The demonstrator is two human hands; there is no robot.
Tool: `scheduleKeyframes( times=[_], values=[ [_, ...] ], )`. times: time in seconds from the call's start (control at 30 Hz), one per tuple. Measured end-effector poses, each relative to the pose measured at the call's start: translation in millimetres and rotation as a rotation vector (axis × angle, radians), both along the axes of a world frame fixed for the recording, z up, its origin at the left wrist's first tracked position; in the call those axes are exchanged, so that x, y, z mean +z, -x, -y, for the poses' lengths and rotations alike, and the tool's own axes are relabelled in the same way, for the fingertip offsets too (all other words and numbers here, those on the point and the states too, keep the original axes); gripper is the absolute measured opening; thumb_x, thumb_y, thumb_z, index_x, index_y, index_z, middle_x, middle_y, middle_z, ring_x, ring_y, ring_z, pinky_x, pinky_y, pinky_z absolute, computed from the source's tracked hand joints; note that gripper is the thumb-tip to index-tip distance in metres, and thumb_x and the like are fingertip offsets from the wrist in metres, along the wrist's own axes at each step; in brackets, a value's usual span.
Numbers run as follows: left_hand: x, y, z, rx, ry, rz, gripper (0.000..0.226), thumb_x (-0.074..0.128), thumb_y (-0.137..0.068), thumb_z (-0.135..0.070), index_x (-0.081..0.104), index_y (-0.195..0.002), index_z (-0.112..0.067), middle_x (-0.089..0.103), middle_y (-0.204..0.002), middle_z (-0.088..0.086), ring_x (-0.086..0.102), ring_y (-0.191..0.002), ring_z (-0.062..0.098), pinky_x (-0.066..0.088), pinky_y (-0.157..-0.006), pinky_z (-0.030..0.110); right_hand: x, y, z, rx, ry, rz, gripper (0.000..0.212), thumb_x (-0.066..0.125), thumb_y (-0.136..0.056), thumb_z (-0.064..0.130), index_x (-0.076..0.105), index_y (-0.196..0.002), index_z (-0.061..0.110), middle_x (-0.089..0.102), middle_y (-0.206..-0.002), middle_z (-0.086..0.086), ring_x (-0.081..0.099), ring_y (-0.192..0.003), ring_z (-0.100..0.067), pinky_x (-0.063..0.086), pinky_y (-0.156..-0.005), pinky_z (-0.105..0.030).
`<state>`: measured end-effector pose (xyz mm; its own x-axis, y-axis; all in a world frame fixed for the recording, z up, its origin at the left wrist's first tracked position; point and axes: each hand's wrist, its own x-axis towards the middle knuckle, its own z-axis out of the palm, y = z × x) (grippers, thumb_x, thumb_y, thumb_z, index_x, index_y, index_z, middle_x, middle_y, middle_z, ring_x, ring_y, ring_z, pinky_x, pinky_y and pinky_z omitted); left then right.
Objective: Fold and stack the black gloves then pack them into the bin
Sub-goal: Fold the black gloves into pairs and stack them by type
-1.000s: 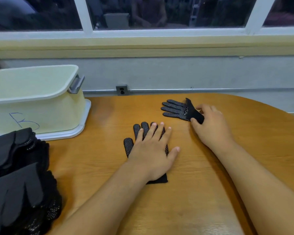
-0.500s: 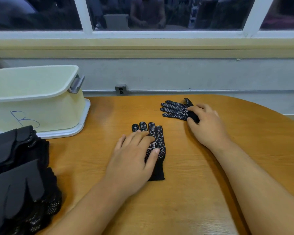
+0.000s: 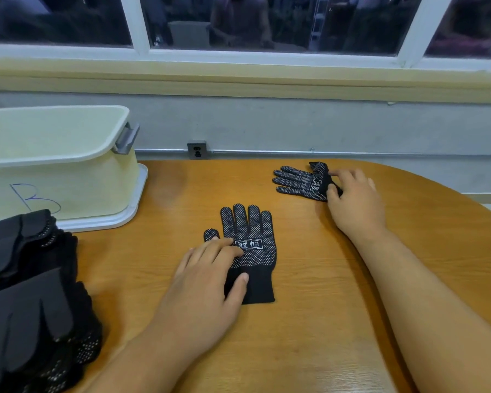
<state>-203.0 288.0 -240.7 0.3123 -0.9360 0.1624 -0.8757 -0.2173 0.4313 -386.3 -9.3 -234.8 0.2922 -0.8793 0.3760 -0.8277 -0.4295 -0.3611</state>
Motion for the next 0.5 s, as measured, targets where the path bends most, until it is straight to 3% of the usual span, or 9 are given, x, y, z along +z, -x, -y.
scheduleKeyframes(
  times=[0.1, 0.23, 0.3, 0.37, 0.5],
  values=[
    [1, -1, -1, -0.004, -0.01, -0.009, 0.046, 0.035, -0.102, -0.057, 0.049, -0.144, -0.042, 0.039, -0.153, -0.026, 0.025, -0.149, -0.001, 0.024, -0.129, 0.04, -3, 1, -3, 0.171, 0.056, -0.016, 0.042, 0.051, -0.1, 0.021, 0.062, -0.137, 0.039, 0.055, -0.142, 0.005, 0.046, -0.129, -0.026, 0.044, -0.101, -0.046],
    [2, 0, 0, -0.004, -0.017, -0.012, 0.047, 0.034, -0.102, -0.057, 0.048, -0.144, -0.042, 0.038, -0.155, -0.025, 0.025, -0.15, -0.001, 0.021, -0.13, 0.04, -5, -1, -4, 0.113, -0.051, -0.137, 0.035, 0.052, -0.099, 0.045, 0.063, -0.131, 0.04, 0.053, -0.149, 0.003, 0.042, -0.137, -0.029, 0.043, -0.109, -0.047],
    [2, 0, 0, -0.005, -0.02, -0.01, 0.047, 0.034, -0.102, -0.058, 0.047, -0.144, -0.043, 0.037, -0.155, -0.025, 0.023, -0.15, -0.001, 0.02, -0.131, 0.039, -6, 0, -1, 0.074, -0.082, -0.054, 0.031, 0.062, -0.097, 0.046, 0.062, -0.124, 0.032, 0.059, -0.138, -0.004, 0.048, -0.129, -0.034, 0.046, -0.104, -0.046],
    [1, -1, -1, -0.005, -0.012, -0.017, 0.045, 0.036, -0.103, -0.057, 0.048, -0.144, -0.043, 0.037, -0.155, -0.025, 0.023, -0.149, -0.001, 0.021, -0.13, 0.04, -8, 5, 3, 0.04, -0.092, 0.093, 0.03, 0.068, -0.095, 0.033, 0.061, -0.124, 0.025, 0.064, -0.124, -0.01, 0.055, -0.118, -0.038, 0.048, -0.097, -0.044],
    [-1, -2, -1, -0.009, 0.001, -0.018, 0.039, 0.046, -0.107, -0.051, 0.048, -0.145, -0.042, 0.038, -0.155, -0.024, 0.025, -0.15, 0.001, 0.023, -0.129, 0.041, 0, 17, 7, -0.032, -0.21, 0.411, 0.058, 0.074, -0.095, 0.019, 0.054, -0.148, 0.03, 0.068, -0.117, 0.002, 0.065, -0.105, -0.021, 0.052, -0.088, -0.035]
  ],
)
